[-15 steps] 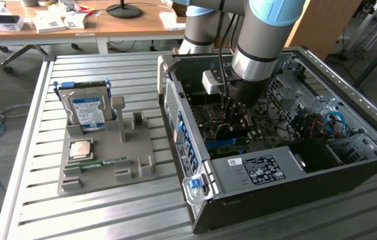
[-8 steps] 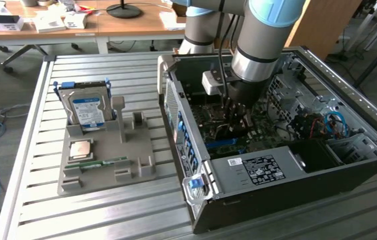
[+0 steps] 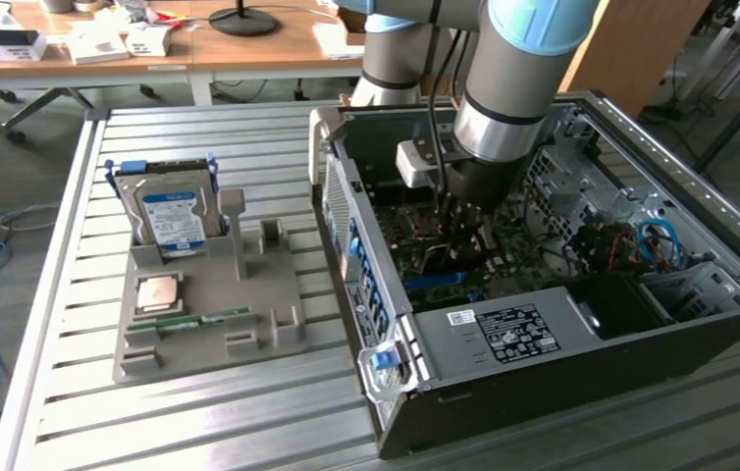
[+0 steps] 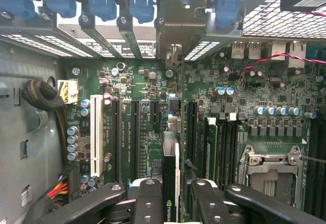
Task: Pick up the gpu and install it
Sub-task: 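Insert the gpu into the slot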
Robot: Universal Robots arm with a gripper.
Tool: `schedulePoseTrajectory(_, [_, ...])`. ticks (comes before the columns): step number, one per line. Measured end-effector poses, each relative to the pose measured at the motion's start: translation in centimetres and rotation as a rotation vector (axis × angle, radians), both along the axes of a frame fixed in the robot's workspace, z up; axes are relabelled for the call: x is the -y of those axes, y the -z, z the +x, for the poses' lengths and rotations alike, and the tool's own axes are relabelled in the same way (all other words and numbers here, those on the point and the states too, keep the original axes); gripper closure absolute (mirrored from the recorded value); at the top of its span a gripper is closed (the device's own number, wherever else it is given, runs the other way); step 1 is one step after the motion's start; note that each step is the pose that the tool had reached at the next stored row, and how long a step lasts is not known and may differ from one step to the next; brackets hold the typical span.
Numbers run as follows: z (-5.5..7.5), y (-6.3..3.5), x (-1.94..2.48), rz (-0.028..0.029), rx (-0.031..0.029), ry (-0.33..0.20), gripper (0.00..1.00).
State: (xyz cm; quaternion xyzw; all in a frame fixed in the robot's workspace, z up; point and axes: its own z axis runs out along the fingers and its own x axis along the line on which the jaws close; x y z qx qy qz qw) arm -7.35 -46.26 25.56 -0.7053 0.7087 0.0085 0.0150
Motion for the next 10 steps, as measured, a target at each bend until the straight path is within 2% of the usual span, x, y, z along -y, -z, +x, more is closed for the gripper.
schedulePoseTrajectory(10, [0.00, 0.33, 0.00, 0.0001, 0.0000, 0.000, 0.74])
